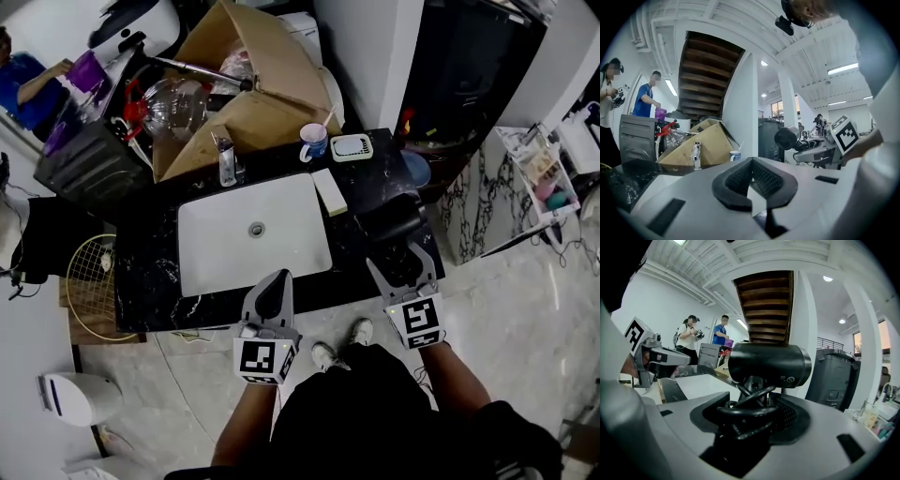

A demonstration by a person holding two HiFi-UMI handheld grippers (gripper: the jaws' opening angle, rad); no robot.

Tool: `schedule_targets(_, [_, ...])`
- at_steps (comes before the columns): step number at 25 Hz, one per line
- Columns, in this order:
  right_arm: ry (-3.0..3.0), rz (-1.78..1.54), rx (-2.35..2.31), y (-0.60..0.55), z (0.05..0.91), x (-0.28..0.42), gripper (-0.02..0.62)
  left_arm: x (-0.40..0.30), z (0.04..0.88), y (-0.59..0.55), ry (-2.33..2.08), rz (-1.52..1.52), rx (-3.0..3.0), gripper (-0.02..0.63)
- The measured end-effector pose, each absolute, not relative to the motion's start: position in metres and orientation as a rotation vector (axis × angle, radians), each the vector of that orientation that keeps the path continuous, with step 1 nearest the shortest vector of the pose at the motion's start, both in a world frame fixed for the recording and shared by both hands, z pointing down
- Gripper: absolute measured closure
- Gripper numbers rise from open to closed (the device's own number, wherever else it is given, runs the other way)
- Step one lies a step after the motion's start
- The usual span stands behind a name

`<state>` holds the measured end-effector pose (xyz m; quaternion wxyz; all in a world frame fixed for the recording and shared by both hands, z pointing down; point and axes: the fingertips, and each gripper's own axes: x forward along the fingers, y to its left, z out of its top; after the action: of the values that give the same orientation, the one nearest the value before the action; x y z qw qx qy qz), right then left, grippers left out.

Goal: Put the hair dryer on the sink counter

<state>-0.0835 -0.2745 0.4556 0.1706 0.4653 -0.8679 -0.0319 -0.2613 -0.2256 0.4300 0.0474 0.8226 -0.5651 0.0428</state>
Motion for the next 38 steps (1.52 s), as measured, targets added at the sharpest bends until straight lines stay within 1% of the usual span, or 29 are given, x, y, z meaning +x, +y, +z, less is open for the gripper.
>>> schedule_targets(11, [-2.386, 0.007, 1.277, -0.341, 0.486, -0.067, 0.336, -0.247, 0.439, -0.274, -1.710, 0.132, 2.476, 0.612])
schedule_targets(22, [-2.302, 0.244, 1.276, -0.397, 0.535, -0.061, 0.336, -0.237, 0.434, -0.305, -1.704, 0.103, 2.491, 0.612])
schedule_targets(38, [-2.091, 0.506, 1.246, -0.434, 0.594, -0.054, 0.336, -0.233, 0.444, -0.321, -1.684, 0.078, 2.471, 0.612])
